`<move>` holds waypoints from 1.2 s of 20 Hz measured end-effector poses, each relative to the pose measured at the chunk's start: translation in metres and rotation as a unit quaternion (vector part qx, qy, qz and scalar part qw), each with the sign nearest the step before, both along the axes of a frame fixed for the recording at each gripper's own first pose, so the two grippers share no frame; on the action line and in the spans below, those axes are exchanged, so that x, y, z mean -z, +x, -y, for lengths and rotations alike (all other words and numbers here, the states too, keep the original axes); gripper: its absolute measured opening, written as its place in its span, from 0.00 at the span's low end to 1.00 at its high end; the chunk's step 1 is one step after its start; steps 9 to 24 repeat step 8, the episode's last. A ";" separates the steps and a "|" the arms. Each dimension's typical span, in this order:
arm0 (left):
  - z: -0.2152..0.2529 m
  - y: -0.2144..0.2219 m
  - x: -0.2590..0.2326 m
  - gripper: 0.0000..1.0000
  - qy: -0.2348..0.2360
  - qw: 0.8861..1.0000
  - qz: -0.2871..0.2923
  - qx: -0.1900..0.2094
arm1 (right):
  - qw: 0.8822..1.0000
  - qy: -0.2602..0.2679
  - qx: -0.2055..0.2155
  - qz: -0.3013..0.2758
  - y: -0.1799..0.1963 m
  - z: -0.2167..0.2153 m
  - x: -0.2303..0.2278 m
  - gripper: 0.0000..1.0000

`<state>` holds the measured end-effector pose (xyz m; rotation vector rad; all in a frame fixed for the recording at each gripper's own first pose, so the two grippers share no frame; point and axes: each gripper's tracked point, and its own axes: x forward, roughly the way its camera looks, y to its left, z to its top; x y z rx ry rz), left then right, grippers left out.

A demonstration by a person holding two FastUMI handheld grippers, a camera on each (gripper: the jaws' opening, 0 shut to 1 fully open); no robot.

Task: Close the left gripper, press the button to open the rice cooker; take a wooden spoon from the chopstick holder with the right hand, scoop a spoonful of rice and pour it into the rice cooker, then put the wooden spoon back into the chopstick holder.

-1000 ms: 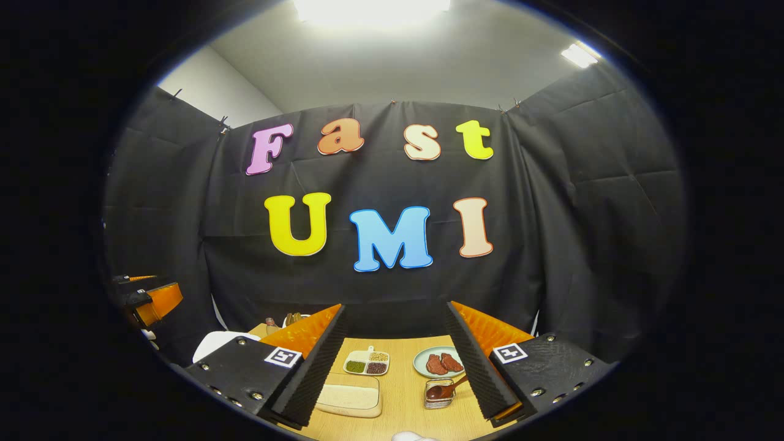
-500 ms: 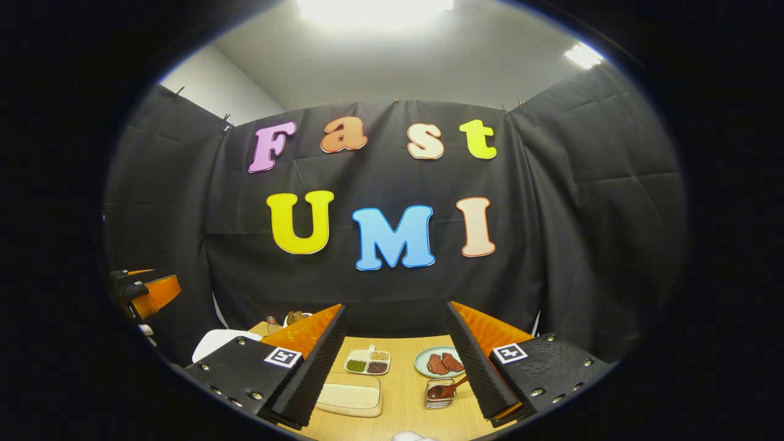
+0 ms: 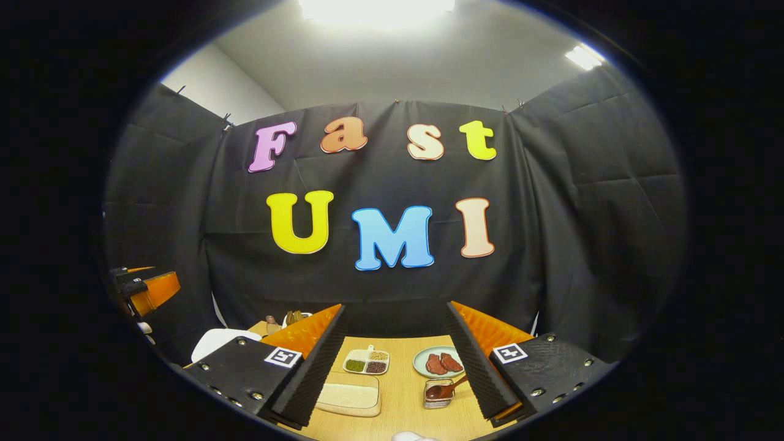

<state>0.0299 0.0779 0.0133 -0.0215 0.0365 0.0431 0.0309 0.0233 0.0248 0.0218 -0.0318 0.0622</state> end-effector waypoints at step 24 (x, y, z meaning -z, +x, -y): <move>0.001 0.002 0.001 0.96 0.000 1.000 -0.002 0.001 | 1.000 -0.002 0.000 -0.002 0.000 0.000 0.001 0.98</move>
